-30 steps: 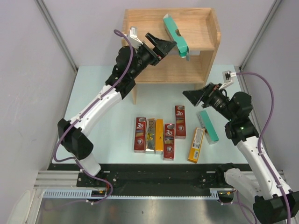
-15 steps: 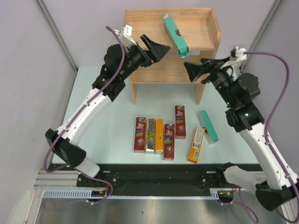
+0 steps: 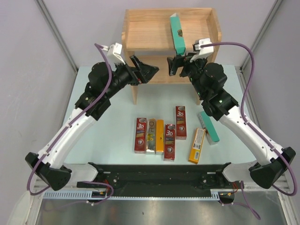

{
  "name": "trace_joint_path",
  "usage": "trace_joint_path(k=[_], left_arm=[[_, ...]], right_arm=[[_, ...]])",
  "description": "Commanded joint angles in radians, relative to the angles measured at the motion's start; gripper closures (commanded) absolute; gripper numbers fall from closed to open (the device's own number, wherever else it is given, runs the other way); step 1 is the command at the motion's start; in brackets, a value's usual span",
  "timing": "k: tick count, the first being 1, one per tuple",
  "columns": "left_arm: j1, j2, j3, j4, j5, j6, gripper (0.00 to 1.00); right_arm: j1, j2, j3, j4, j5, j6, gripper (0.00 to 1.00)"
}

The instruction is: Place and organize the toothpastes onto the shelf

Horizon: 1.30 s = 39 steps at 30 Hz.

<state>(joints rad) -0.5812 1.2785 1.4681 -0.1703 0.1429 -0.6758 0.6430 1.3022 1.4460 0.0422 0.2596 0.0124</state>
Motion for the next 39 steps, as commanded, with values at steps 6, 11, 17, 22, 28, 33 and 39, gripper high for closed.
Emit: trace_joint_path(k=[6,11,17,22,28,33,39], left_arm=[[0.014,-0.114,-0.121,0.012,0.018,0.045,0.0],[0.015,-0.151,-0.163,0.022,0.02,0.047,0.0],[0.015,-0.206,-0.221,0.023,-0.006,0.044,0.0],[0.017,-0.232,-0.261,0.026,-0.016,0.041,0.0],[0.02,-0.245,-0.292,0.04,-0.009,0.028,0.0],[0.02,-0.255,-0.308,0.038,-0.014,0.025,0.0],[0.02,-0.269,-0.338,0.041,-0.012,0.016,0.0]], right_arm=[[0.017,0.112,0.109,0.12,0.185,-0.132,0.04],[-0.002,0.172,0.171,0.085,0.201,-0.115,0.09],[-0.097,0.166,0.168,0.036,0.094,0.035,0.22],[-0.186,0.146,0.168,0.009,-0.015,0.129,0.34],[-0.258,0.143,0.165,0.002,-0.195,0.247,0.41],[-0.325,0.147,0.165,0.021,-0.328,0.372,0.48],[-0.405,0.166,0.145,0.088,-0.509,0.601,0.49]])
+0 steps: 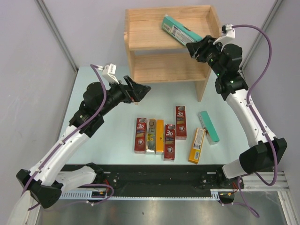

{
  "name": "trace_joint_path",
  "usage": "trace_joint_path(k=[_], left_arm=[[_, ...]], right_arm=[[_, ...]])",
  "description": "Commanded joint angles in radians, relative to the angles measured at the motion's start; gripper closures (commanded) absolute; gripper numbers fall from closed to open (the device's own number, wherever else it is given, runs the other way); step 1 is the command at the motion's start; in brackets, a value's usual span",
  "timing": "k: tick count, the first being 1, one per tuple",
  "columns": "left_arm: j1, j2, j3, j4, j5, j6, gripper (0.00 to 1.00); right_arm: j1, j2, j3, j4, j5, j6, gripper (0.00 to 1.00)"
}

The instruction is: Place and organize the toothpastes onto the shelf

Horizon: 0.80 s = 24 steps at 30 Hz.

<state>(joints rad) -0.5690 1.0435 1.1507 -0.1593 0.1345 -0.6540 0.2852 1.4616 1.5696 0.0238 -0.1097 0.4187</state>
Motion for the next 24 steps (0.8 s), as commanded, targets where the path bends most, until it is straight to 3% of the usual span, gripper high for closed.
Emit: trace_joint_path(k=[1,15,24], left_arm=[[0.006,-0.036,-0.025,0.032,-0.004,-0.007,0.0],[0.008,-0.076,-0.114,0.056,-0.013,-0.03,0.0],[0.008,-0.102,-0.141,0.038,-0.012,-0.032,0.0]], right_arm=[[-0.055,0.006,0.012,0.137,-0.159,0.266,0.49],[-0.063,0.032,-0.115,0.367,-0.127,0.619,0.53],[-0.047,0.032,-0.232,0.518,-0.013,0.753,0.55]])
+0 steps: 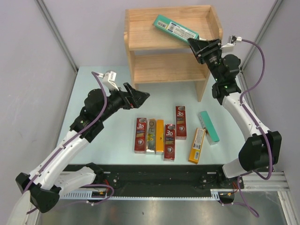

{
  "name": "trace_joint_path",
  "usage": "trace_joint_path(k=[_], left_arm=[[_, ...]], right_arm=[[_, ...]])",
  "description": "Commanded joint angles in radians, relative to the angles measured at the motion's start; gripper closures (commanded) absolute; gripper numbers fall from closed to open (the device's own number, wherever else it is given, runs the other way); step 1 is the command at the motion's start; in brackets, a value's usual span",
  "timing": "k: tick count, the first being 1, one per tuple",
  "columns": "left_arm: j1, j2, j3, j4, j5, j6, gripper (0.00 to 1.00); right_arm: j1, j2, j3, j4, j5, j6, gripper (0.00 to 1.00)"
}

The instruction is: Place and organize the toothpastes onto the shelf

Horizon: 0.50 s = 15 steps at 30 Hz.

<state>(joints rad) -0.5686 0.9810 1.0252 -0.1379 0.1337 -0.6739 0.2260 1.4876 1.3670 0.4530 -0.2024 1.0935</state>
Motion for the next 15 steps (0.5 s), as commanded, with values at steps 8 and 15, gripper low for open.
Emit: trace_joint_path(k=[8,15], left_arm=[[0.007,-0.05,-0.04,0.015,-0.016,-0.016,0.0],[0.006,-0.064,-0.054,0.009,-0.017,-0.019,0.0]], right_arm=[[0.042,-0.013,-0.046,0.072,0.237,0.102,0.54],[0.073,-0.009,-0.046,0.09,0.333,0.075,0.5]])
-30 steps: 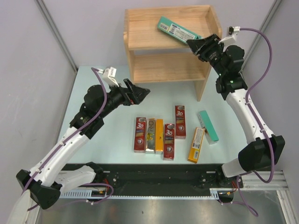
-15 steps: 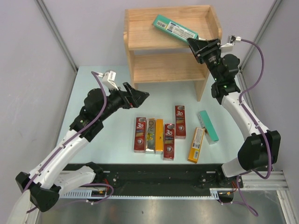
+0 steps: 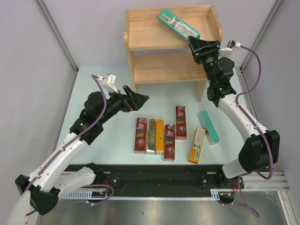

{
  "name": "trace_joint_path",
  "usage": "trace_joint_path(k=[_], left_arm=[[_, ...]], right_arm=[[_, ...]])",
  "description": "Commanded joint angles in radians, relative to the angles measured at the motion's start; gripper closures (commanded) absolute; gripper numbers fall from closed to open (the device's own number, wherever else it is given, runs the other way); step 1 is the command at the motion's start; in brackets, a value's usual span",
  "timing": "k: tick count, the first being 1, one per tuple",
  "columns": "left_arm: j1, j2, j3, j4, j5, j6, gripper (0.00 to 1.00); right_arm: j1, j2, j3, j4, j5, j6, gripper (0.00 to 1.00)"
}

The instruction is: Place and organize the toothpastes onto the shelf

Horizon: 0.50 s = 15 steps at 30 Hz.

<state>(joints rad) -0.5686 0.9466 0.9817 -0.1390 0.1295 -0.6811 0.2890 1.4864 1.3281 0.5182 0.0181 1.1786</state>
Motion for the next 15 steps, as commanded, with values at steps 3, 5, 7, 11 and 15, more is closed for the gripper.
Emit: trace_joint_path(k=[3,5,7,11,15], left_arm=[[0.007,-0.032,-0.02,0.009,-0.011,-0.014,0.01],[0.007,-0.034,-0.023,0.004,-0.011,-0.014,0.0],[0.007,-0.04,-0.028,0.003,-0.016,-0.012,0.0],[0.009,-0.048,-0.034,-0.01,-0.022,-0.006,0.0],[0.009,-0.054,-0.041,-0.014,-0.022,-0.006,0.0]], right_arm=[[0.019,-0.003,-0.007,0.037,0.124,-0.025,0.48],[0.027,-0.003,-0.006,0.043,0.129,-0.04,0.45],[0.033,-0.005,-0.007,0.04,0.135,-0.068,0.34],[0.052,-0.009,0.003,0.026,0.154,-0.14,0.17],[0.056,-0.008,0.017,0.006,0.149,-0.192,0.11]])
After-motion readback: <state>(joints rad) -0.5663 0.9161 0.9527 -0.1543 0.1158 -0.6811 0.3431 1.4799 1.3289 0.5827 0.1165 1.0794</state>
